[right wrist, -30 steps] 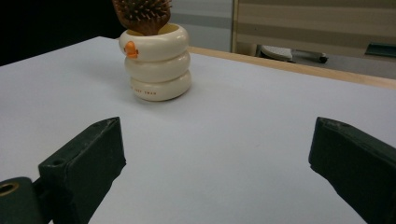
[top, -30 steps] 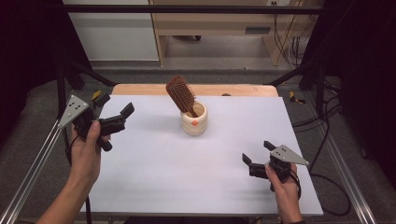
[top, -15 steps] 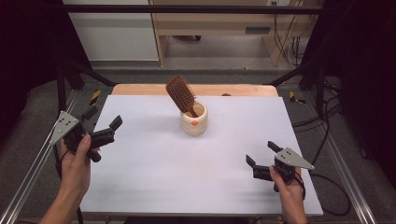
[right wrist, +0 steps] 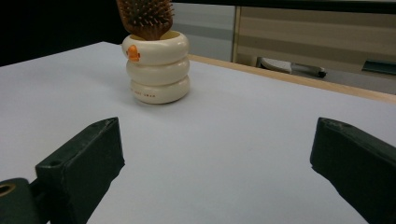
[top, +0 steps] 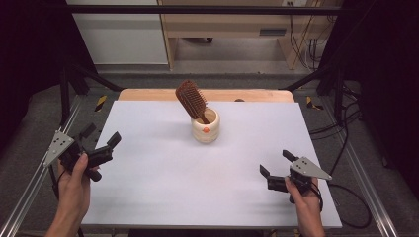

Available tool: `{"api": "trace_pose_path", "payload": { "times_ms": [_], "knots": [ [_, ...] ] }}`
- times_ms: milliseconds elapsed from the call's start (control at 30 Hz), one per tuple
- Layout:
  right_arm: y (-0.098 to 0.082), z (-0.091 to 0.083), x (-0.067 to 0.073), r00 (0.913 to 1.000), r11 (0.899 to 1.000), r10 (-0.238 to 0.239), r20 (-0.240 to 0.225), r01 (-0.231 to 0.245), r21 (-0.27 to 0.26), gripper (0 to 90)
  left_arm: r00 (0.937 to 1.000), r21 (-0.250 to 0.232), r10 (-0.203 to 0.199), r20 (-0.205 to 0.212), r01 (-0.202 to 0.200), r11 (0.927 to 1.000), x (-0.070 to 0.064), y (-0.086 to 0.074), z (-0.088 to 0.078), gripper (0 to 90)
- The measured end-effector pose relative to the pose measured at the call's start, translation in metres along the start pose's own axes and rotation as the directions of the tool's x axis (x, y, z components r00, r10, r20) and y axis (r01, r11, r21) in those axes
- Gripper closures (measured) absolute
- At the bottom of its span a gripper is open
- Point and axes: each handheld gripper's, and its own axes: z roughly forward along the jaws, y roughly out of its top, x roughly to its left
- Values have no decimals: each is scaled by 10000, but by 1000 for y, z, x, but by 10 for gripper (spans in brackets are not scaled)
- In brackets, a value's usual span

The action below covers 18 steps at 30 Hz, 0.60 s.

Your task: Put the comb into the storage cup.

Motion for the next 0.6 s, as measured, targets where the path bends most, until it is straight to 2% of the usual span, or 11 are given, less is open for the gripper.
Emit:
{"api": "trace_pose_path", "payload": {
  "times_ms": [367,600],
  "knots": [
    [0,1,1,10000,10000,-12,-50,11,-42,31,9999,7,47,-125,-47,10000,5,-18,-6,26],
    [0,1,1,10000,10000,29,-47,-29,-66,31,9998,171,169,-143,-167,9997,4,-29,-9,27]
  ]
}}
